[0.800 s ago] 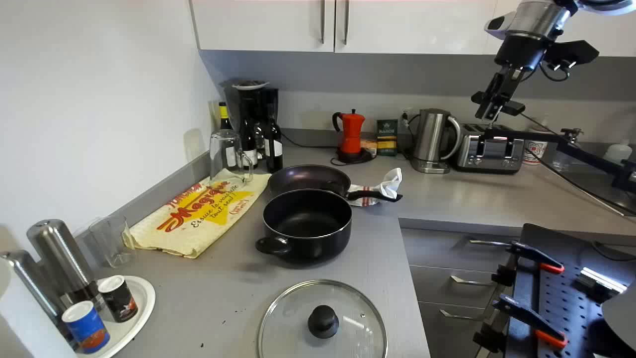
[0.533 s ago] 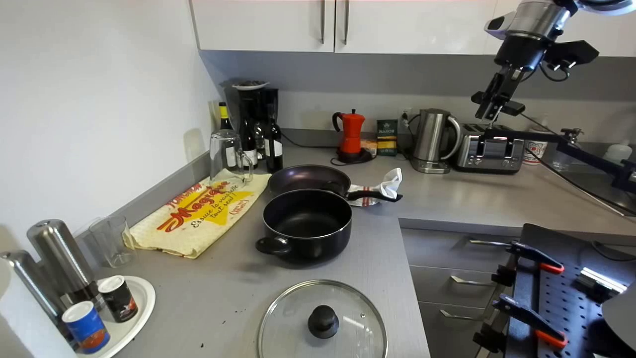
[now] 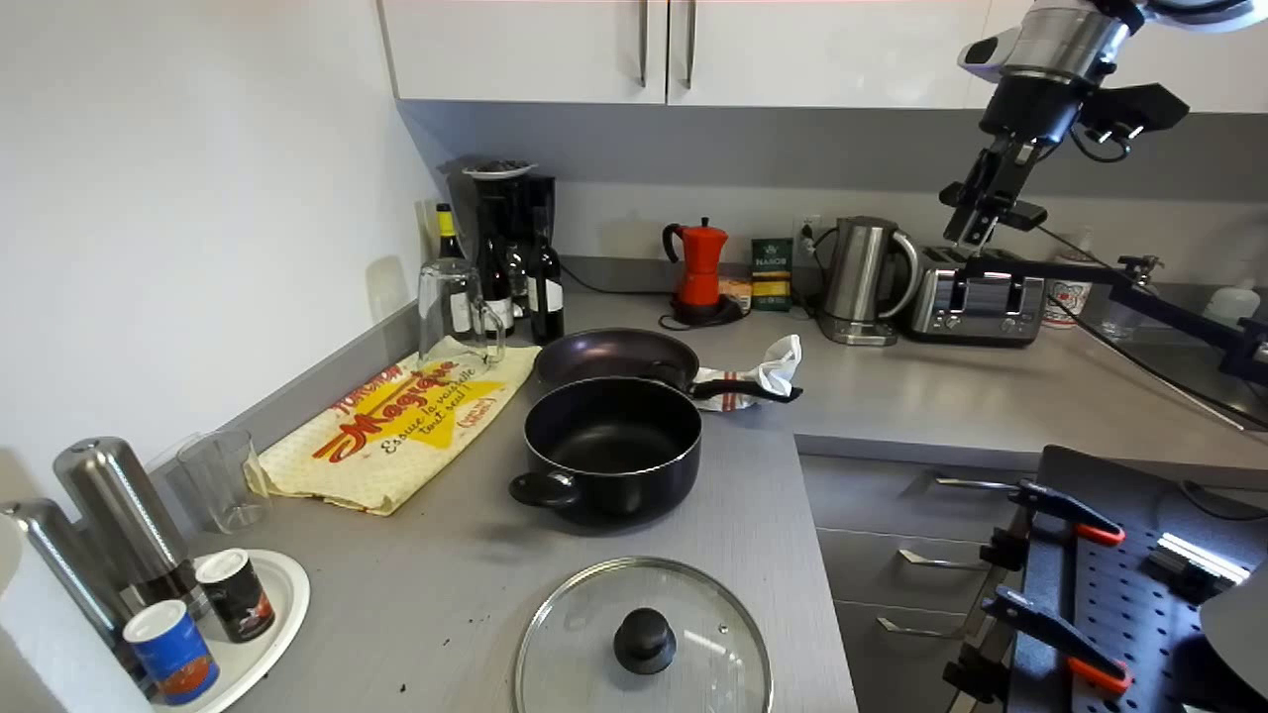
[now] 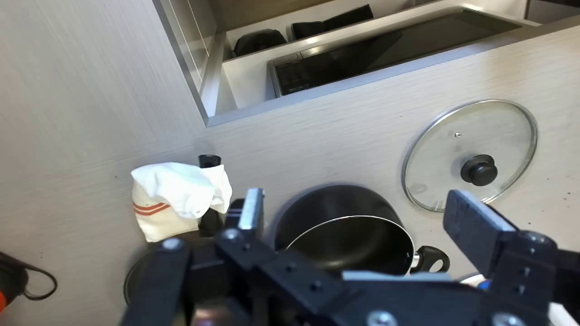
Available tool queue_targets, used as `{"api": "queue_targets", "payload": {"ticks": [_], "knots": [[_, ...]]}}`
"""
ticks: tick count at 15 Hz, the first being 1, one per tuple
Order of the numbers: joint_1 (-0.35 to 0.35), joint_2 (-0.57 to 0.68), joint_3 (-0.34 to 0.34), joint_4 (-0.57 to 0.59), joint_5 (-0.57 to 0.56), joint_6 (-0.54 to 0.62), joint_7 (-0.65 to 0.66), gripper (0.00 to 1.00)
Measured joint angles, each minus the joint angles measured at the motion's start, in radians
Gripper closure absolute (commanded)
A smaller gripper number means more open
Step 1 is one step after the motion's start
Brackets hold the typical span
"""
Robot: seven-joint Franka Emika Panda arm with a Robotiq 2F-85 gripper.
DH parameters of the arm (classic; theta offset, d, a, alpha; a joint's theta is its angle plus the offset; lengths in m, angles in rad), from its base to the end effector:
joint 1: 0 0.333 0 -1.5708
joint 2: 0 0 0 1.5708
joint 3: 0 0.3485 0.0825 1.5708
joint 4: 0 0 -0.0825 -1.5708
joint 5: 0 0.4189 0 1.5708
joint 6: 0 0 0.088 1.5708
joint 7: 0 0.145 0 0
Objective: Put the glass lid on the black pot
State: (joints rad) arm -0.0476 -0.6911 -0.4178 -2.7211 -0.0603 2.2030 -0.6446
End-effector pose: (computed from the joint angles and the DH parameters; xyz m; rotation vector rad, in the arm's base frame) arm 0.3349 -0.1550 0.3955 -2.9751 -0.4235 -0.3300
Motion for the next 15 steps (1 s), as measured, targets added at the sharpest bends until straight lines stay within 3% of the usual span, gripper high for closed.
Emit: {"api": "queue_targets", "payload": {"ticks": [8,15], "knots": [[0.067,0.091,0.175,-0.039,0.005,0.103,0.072,0.00],[0.149,0.258,0.349,-0.037,0.003,0.266,0.219,0.00]]}}
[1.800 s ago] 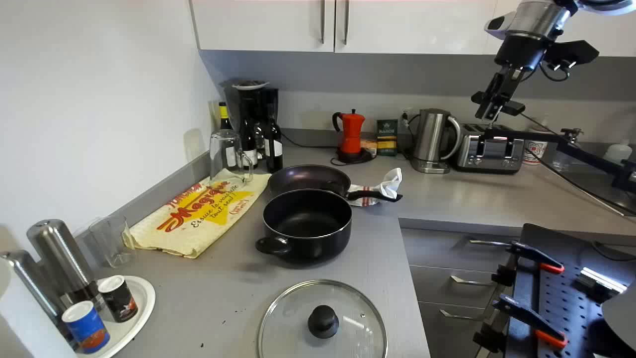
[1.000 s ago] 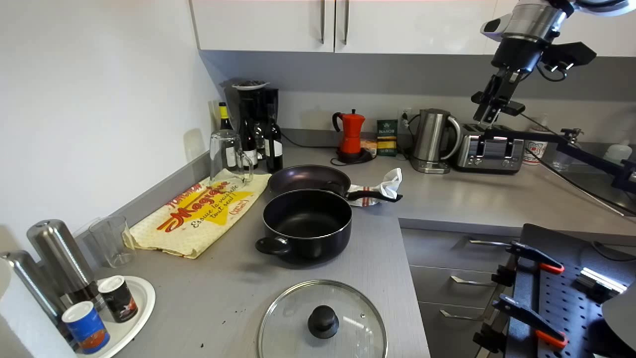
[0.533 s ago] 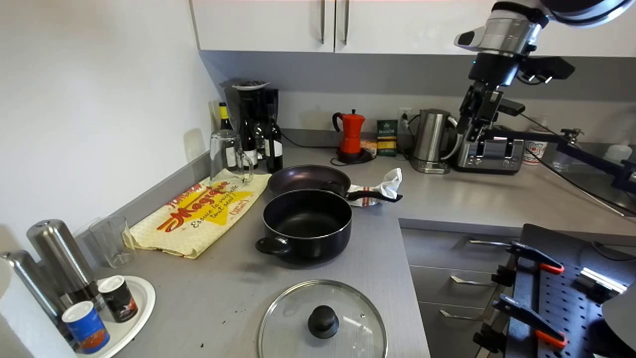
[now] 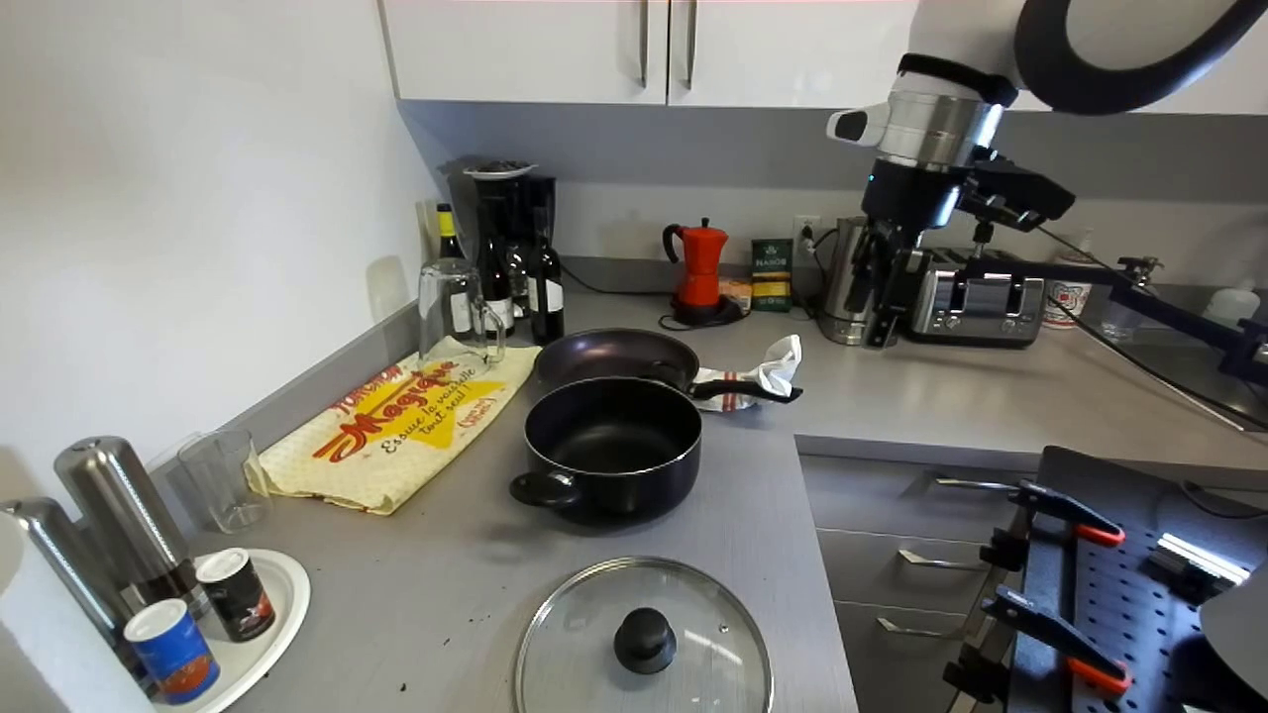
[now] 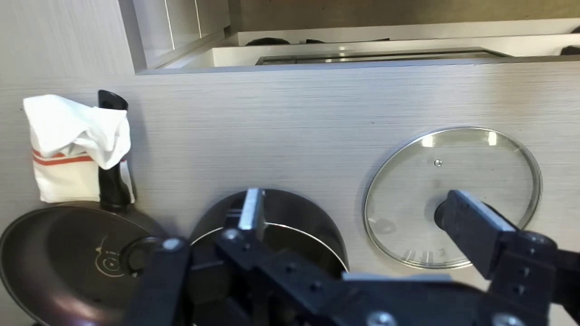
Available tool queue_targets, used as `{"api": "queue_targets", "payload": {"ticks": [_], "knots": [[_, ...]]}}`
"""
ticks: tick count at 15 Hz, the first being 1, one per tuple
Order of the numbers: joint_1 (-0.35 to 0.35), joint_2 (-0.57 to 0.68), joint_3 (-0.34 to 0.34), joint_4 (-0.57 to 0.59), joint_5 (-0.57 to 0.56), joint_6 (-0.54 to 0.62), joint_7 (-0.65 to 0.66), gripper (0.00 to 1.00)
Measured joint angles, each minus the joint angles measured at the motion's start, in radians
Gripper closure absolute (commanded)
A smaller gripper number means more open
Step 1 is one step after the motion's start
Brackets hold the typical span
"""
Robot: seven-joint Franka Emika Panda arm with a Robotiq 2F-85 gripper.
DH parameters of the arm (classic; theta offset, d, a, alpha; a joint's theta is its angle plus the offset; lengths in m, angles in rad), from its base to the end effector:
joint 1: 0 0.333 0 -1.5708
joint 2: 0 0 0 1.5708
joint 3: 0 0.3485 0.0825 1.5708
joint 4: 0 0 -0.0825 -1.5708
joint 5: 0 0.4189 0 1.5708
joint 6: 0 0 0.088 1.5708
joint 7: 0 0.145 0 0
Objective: Put the glass lid on the black pot
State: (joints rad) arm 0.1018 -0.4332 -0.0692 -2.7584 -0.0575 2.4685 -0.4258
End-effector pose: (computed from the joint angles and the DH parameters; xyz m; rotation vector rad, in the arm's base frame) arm 0.3979 0.0145 0.3259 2.9987 0.7738 0.2146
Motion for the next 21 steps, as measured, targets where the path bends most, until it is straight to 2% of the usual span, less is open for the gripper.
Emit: {"api": "queue_targets", "payload": {"ticks": [4,10,16,21], "knots": [[0.032,0.133,0.083,0.048,-0.002,0.062,0.063,0.00],[0.066,0.349,0.186,0.194,-0.006,0.079,0.132,0.00],[0.075,0.555,0.239,0.343,-0.013,0.079,0.140,0.00],[0.088,0.700,0.255,0.439,-0.041,0.081,0.147,0.00]]}}
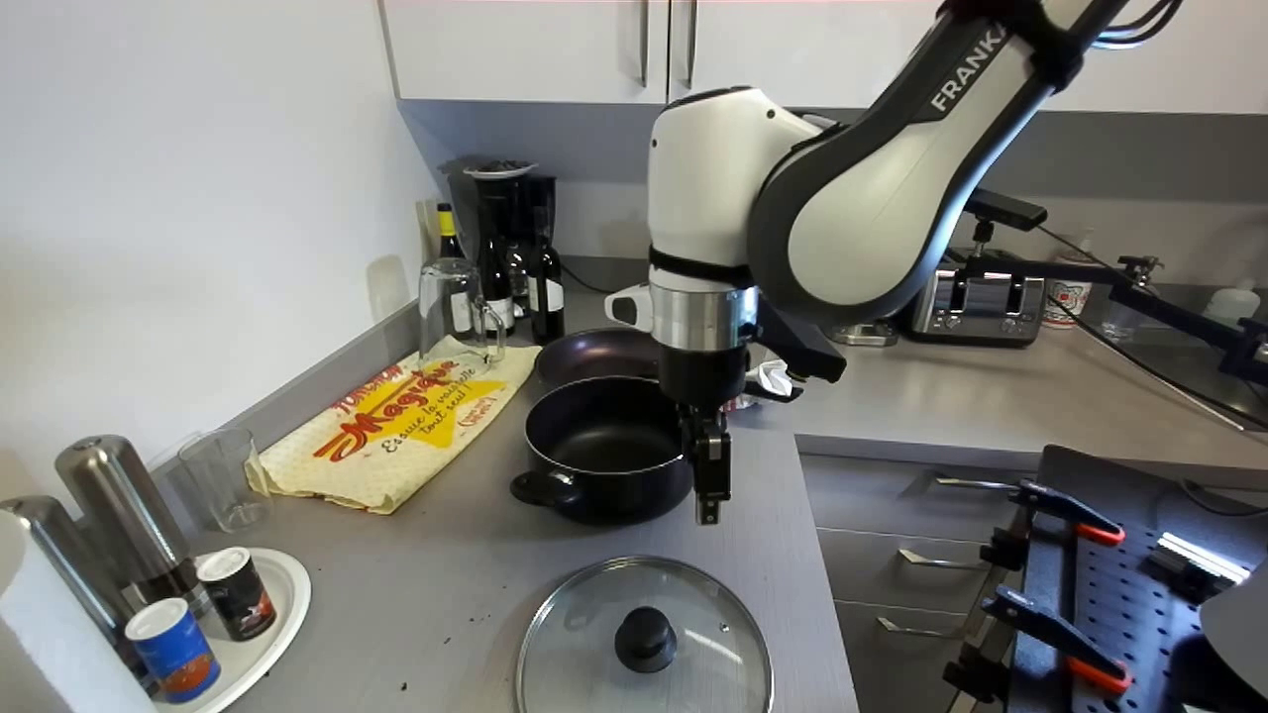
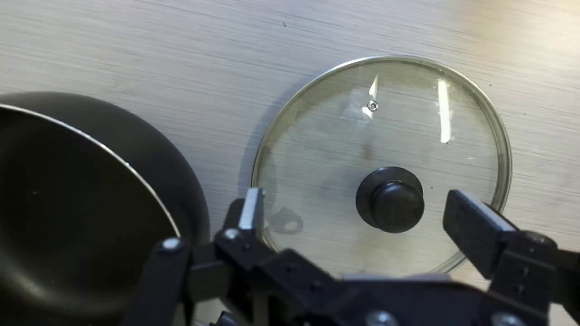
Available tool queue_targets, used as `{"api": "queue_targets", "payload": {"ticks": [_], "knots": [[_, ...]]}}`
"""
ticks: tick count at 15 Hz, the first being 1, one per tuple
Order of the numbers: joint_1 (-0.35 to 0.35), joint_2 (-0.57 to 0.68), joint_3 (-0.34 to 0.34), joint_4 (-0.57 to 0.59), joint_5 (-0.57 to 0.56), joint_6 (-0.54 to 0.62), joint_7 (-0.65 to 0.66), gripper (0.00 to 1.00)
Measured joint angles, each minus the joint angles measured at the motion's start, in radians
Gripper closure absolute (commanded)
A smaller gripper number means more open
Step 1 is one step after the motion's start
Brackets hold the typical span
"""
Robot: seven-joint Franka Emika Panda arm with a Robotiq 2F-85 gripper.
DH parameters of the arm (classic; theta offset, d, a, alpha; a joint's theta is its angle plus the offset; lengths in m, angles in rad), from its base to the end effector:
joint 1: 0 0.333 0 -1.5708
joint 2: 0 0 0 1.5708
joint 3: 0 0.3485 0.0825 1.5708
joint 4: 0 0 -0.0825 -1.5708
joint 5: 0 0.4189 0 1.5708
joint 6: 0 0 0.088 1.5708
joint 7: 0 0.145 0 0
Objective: Put the glass lid on the black pot
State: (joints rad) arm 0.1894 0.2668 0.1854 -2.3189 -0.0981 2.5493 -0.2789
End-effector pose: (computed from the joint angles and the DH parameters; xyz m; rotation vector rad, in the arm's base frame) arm 0.5071 0.2024 0.1896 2.9284 1.1195 -0.0466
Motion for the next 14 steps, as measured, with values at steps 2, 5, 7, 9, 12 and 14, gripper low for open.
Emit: {"api": "queue_targets", "payload": {"ticks": [2,5,7,9,12,14], "knots": [[0.007,0.052,0.000,0.037,-0.019,0.000,0.006,0.00],[0.020,0.124,0.003,0.087,-0.034,0.000,0.006,0.00],[0.033,0.168,0.005,0.114,-0.044,0.000,0.006,0.00],[0.048,0.205,0.007,0.141,-0.053,0.000,0.006,0.00],[0.071,0.259,0.007,0.184,-0.069,0.000,0.006,0.00],[0.085,0.292,0.007,0.210,-0.075,-0.001,0.006,0.00]]}}
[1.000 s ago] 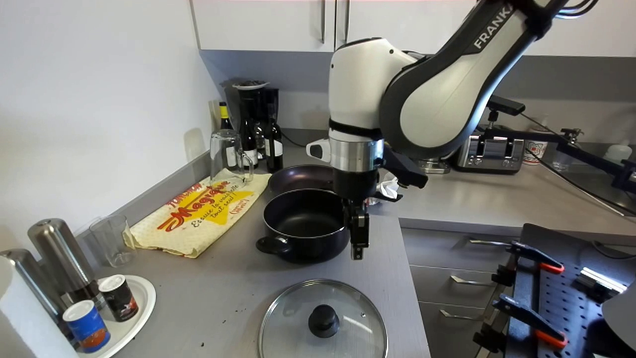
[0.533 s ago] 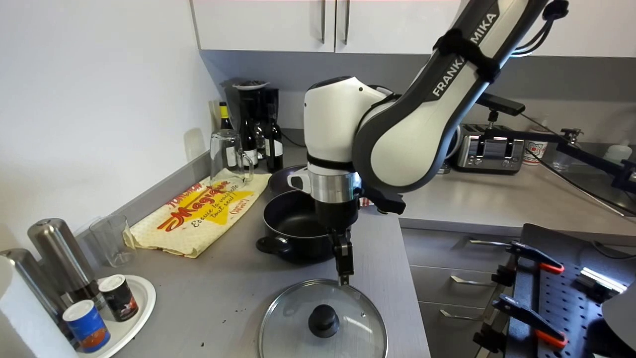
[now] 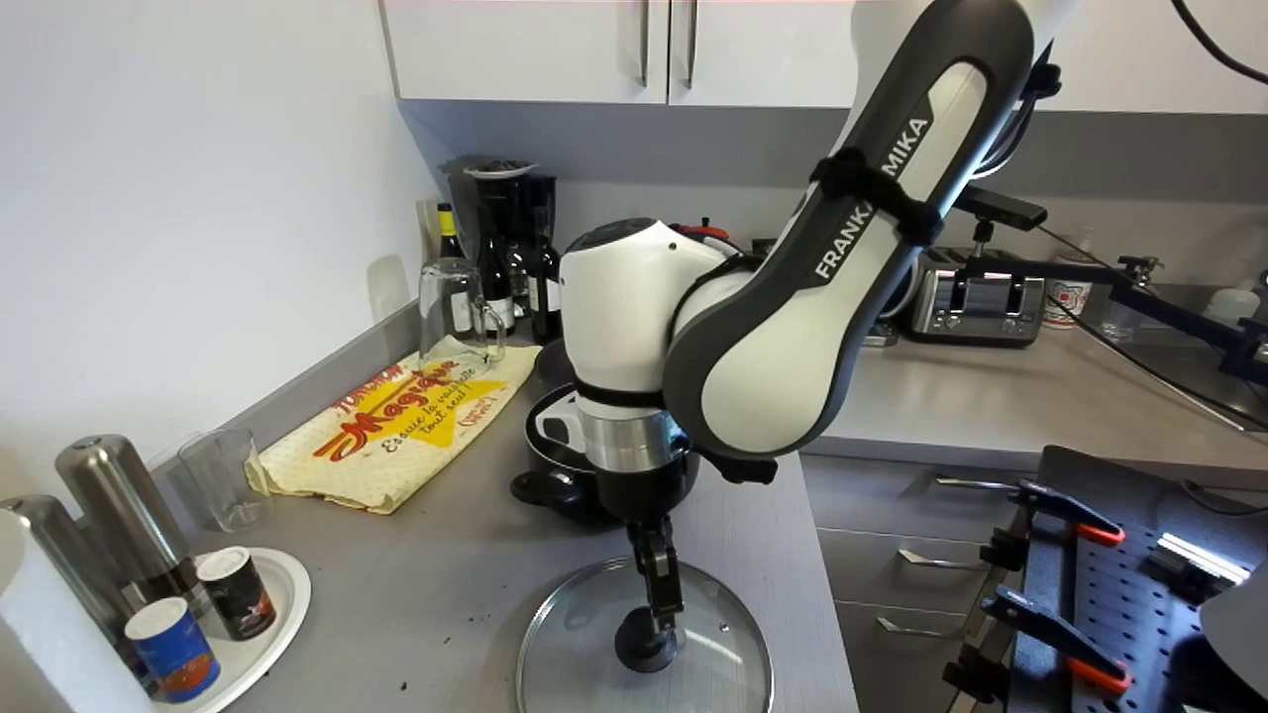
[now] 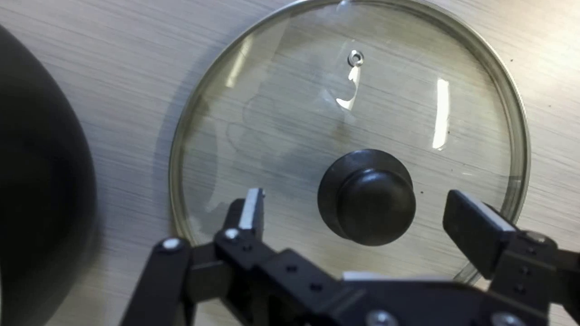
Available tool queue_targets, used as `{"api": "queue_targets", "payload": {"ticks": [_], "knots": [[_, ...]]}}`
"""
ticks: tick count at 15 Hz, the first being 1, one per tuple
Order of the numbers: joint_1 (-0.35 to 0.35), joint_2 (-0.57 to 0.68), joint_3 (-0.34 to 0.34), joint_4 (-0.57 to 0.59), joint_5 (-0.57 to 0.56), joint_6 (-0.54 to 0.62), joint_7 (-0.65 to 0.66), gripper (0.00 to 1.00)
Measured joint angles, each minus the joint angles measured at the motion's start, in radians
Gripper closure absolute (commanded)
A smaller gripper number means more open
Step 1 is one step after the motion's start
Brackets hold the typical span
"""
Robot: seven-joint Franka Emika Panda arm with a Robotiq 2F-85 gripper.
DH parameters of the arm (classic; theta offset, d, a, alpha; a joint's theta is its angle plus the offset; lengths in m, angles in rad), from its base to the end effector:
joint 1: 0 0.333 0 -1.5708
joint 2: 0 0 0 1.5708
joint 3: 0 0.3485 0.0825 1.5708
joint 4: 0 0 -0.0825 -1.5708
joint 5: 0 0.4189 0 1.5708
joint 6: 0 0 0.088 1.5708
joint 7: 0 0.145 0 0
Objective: Put the glass lid on the black pot
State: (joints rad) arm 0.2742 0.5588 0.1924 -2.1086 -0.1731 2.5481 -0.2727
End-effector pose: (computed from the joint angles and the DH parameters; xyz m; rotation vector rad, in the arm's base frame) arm 0.5263 0.2710 0.1013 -2.8450 -1.3131 0.1624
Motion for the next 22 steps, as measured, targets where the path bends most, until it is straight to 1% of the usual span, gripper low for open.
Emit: {"api": "queue_targets", "payload": {"ticks": [4,8,9,10,12,13,15,16,19,21,22], "knots": [[0.019,0.056,0.002,0.041,-0.005,-0.001,0.000,0.00],[0.027,0.083,0.007,0.056,-0.006,-0.001,0.000,0.00],[0.027,0.088,0.008,0.057,-0.006,-0.001,0.000,0.25],[0.027,0.093,0.008,0.059,-0.006,-0.001,0.000,0.26],[0.027,0.101,0.008,0.063,-0.006,-0.002,0.000,0.40],[0.027,0.103,0.008,0.064,-0.006,-0.002,0.000,0.49],[0.026,0.104,0.008,0.069,-0.006,-0.002,0.000,0.63],[0.026,0.104,0.008,0.071,-0.006,-0.004,0.000,0.66],[0.026,0.097,0.008,0.076,-0.006,-0.007,0.000,0.68],[0.027,0.087,0.012,0.075,-0.009,-0.011,0.001,0.75],[0.029,0.078,0.014,0.073,-0.011,-0.017,0.002,0.75]]}}
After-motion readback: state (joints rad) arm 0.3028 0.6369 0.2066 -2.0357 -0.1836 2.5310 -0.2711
